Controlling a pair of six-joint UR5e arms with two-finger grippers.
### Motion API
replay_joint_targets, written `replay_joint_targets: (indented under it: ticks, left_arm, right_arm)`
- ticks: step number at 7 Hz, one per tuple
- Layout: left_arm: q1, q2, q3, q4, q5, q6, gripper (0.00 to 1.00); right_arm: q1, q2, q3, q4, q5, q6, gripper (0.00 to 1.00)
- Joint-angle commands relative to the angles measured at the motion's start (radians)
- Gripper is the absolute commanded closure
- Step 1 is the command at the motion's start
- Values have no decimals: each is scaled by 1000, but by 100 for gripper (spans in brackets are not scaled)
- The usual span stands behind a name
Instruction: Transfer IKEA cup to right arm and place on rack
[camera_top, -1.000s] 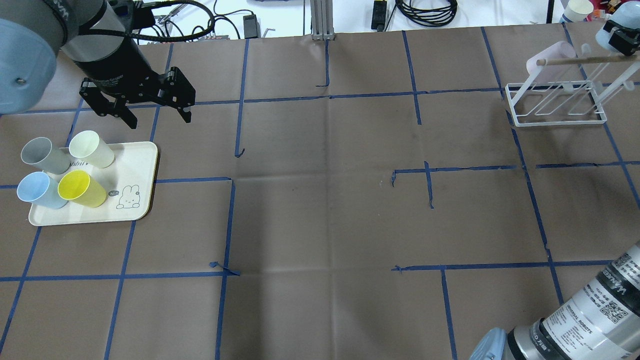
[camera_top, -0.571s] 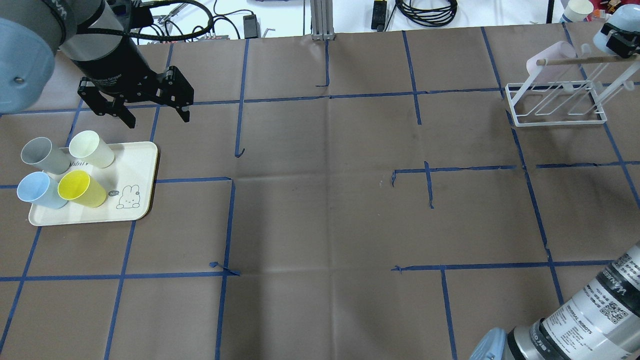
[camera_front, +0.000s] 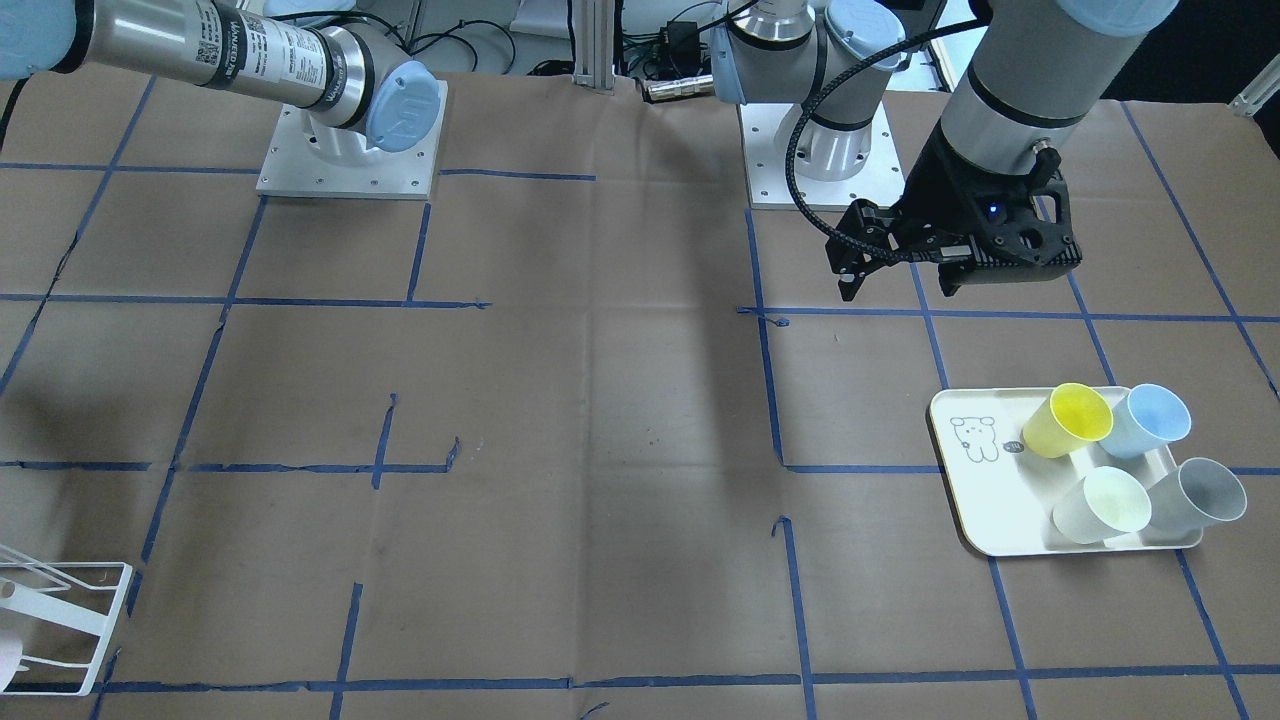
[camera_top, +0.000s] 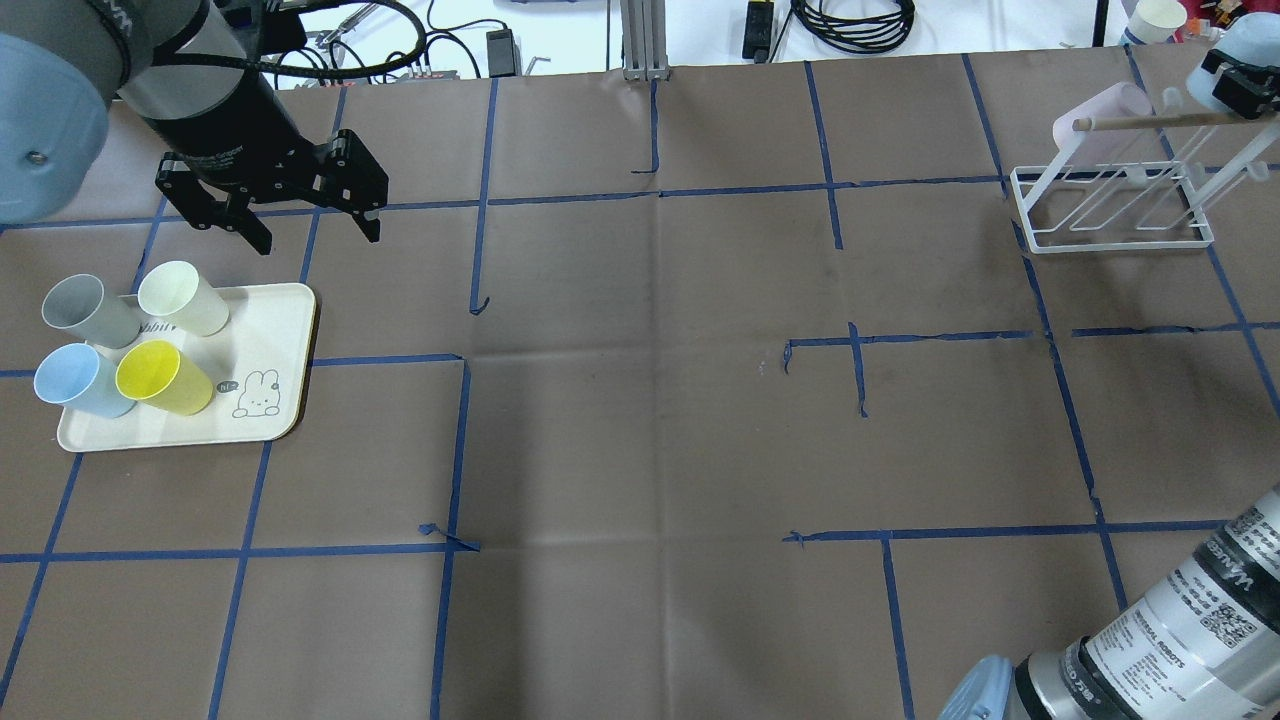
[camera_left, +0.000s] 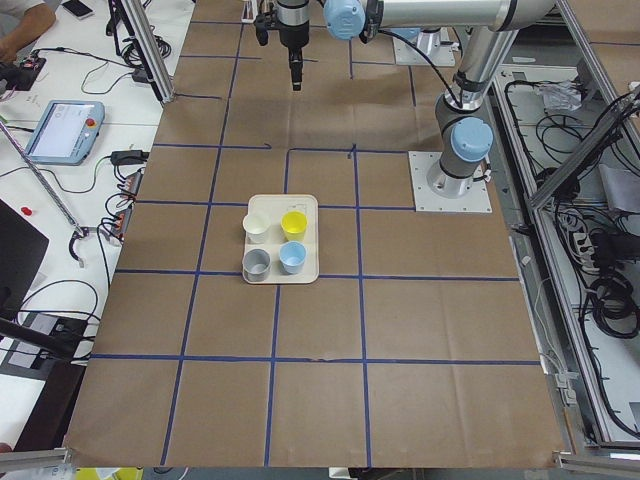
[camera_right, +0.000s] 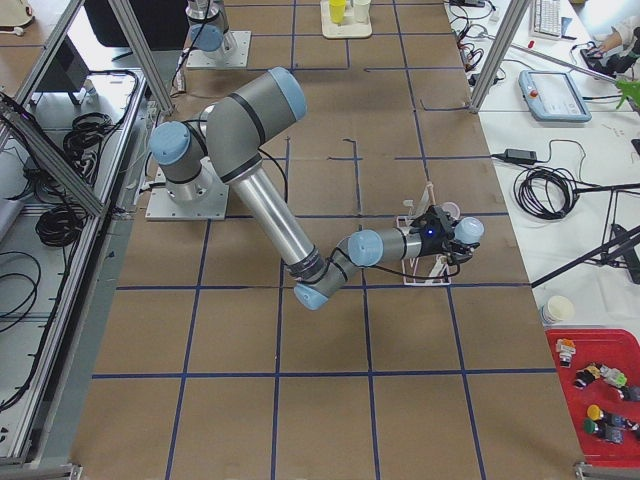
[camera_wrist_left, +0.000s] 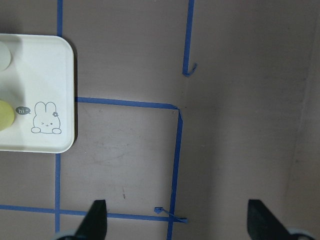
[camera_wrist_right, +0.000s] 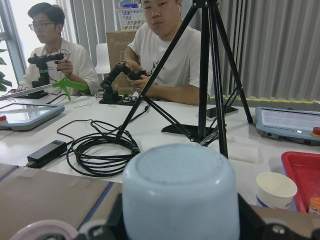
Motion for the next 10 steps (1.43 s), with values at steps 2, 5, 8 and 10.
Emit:
replay_joint_targets:
  ticks: [2,5,8,10]
  left_arm:
    - [-1,0,0,0,0,0,1]
    - [-1,-2,0,0,-2,0,1]
    - [-1,1,0,0,1,0,1]
    - [-3,-2,0,-2,-2,5,1]
  right_arm:
    - [0,-1,12,2,3,2,25]
    - [0,-2,12,3,0,5,1]
    - [0,-2,11,2,-3,3,1]
    - [0,-48,14,43,-10,5,1]
